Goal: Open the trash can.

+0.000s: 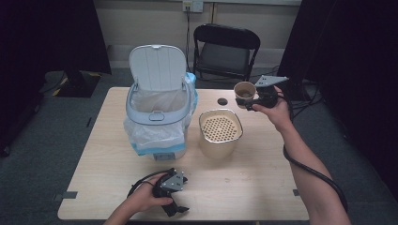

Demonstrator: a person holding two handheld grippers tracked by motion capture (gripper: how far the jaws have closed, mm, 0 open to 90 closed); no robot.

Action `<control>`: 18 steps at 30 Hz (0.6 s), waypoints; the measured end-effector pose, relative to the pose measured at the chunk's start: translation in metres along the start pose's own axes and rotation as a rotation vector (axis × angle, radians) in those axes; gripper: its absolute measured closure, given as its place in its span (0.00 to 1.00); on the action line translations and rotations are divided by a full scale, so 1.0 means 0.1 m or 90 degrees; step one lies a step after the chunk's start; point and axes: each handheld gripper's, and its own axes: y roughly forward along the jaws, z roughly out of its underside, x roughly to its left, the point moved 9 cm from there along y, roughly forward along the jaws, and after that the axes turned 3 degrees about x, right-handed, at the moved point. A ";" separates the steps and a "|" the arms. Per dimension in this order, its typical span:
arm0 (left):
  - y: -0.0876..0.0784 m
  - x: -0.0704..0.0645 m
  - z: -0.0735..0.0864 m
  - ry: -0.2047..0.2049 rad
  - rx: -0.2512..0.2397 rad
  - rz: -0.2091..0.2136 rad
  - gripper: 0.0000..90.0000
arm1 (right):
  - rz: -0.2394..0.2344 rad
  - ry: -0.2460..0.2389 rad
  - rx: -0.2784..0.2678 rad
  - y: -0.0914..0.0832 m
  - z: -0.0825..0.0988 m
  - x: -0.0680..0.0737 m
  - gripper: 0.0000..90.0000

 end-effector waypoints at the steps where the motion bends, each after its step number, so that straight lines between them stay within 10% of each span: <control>1: 0.00 0.00 0.00 0.000 0.000 0.000 0.00 | 0.002 -0.007 -0.001 0.00 -0.01 0.01 0.30; 18: 0.00 0.00 0.00 0.000 -0.001 0.000 0.00 | 0.021 -0.152 0.012 0.02 -0.19 0.27 0.31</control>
